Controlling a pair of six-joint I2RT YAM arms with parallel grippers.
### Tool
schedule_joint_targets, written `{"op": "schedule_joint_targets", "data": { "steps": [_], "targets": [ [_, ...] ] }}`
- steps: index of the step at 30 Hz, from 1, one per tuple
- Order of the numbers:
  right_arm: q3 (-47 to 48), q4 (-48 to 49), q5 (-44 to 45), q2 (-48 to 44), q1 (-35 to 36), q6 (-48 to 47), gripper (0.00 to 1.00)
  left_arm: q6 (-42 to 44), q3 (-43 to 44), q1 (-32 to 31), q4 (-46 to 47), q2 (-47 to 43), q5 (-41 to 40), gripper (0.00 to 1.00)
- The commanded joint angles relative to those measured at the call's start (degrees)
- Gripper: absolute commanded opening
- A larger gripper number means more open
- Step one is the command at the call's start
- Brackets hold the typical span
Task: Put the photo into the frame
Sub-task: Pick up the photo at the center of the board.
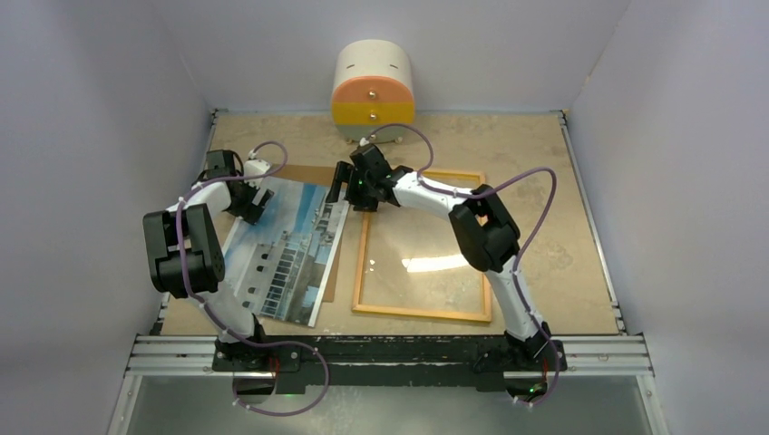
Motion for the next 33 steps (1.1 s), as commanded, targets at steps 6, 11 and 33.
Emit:
{"op": "schedule_joint_targets", "data": {
  "steps": [6,11,33],
  "targets": [
    [6.2,-2.7,6.8,3.5,-0.2,0.9,0.88,1.5,-1.8,0.0,1.3,-0.1,0.2,0.94],
    [6.5,-3.4,10.1,4.2,-0.3,1.2,0.88,1.3,-1.5,-0.1,0.9,-0.1,1.0,0.94],
    [-0.5,12.1,-0.4,4.8,-2.7,11.4,0.83,1.7,-1.4,-0.5,0.6,-0.3,1.7,0.94]
  ]
}}
